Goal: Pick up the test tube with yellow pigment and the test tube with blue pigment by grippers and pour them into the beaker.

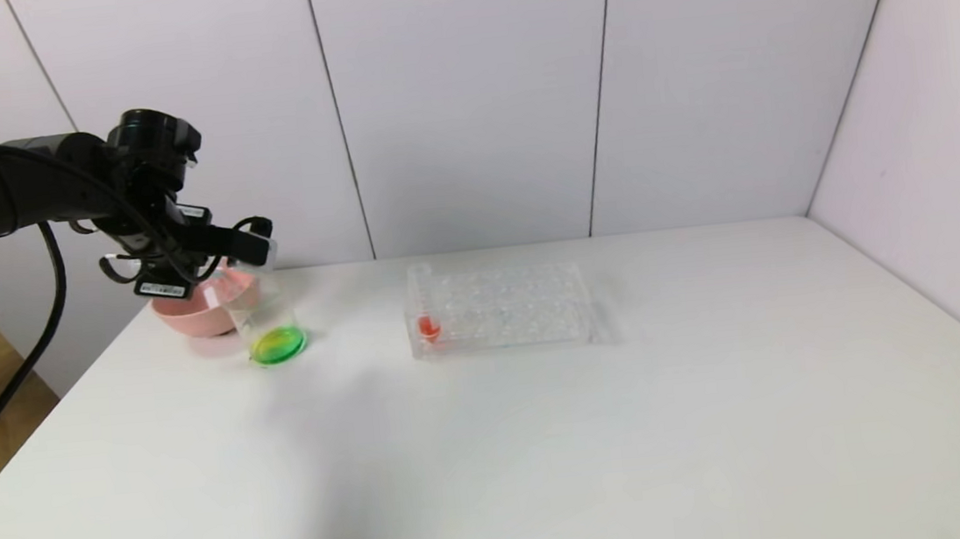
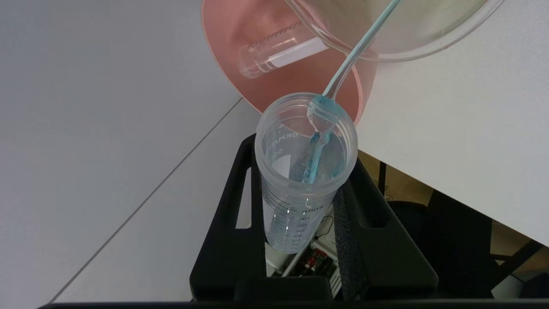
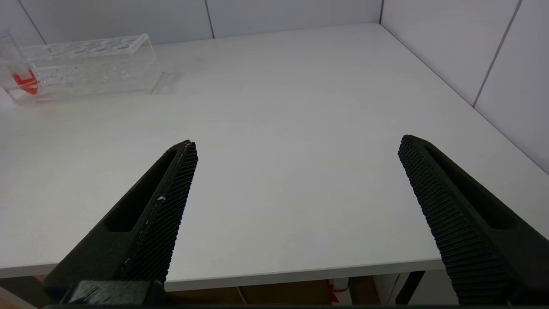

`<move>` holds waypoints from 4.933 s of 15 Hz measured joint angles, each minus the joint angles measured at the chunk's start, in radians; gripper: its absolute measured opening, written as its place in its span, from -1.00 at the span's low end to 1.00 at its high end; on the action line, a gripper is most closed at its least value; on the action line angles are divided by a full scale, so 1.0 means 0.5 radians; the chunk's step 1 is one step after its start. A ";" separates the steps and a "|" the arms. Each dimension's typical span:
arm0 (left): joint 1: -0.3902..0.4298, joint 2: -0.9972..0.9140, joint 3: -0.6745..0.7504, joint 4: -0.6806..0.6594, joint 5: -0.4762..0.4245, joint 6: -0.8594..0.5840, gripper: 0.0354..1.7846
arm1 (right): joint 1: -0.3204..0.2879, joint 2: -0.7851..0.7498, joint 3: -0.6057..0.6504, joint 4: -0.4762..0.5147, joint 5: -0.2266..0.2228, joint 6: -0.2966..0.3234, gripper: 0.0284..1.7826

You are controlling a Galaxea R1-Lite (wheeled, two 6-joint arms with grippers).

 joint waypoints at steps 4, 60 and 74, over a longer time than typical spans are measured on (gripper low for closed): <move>-0.014 -0.002 0.001 -0.021 0.028 0.024 -0.51 | 0.000 0.000 0.000 0.000 0.000 0.001 0.92; 0.473 -0.494 0.600 -1.440 -1.127 -2.857 0.99 | 0.000 0.000 0.000 0.000 -0.001 0.002 0.92; 0.228 -3.280 1.373 0.315 -2.111 -2.829 0.99 | 0.000 0.000 0.000 0.000 0.000 0.002 0.92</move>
